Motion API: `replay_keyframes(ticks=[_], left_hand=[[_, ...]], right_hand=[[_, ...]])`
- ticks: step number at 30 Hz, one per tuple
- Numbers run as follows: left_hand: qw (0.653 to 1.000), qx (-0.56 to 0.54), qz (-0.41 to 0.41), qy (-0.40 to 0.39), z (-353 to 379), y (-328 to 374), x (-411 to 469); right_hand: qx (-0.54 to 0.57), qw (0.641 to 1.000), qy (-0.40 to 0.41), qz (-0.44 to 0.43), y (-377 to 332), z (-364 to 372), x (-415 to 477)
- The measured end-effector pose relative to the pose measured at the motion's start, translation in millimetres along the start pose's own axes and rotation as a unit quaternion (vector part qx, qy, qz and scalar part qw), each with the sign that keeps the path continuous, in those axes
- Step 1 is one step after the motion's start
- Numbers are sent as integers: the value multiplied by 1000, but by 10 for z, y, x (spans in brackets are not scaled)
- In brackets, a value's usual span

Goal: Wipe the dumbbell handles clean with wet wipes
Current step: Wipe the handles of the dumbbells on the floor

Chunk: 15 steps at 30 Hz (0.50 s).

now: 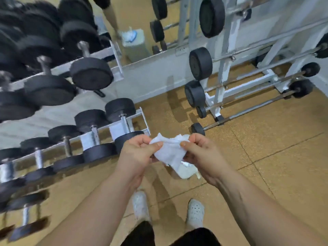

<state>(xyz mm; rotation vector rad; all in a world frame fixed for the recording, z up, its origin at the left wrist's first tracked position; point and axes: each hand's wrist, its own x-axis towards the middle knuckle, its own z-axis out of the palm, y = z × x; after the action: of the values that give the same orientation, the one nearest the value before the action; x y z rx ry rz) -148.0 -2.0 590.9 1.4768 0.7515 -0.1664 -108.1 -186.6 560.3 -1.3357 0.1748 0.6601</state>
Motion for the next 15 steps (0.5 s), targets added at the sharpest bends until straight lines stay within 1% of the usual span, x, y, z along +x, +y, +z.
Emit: replay_keyframes(ticks=[4, 7, 10, 12, 15], left_hand=[[995, -17, 19, 95, -821, 16, -560], [987, -69, 14, 147, -1448, -149, -881], [970, -135, 4, 204, -2181, -420, -1215], [951, -188, -1, 247, -2797, -662, -1479], [919, -246, -21, 309, -3759, -1082, -1935]], right_hand=[[-76, 991, -108, -5, -242, 738, -185], [-143, 978, -150, -25, -237, 1436, -308], [-218, 958, -184, -36, 23, 2232, -423], [-286, 933, -216, -39, 298, 2843, -539], [-352, 900, -255, -42, 759, 3753, -798]])
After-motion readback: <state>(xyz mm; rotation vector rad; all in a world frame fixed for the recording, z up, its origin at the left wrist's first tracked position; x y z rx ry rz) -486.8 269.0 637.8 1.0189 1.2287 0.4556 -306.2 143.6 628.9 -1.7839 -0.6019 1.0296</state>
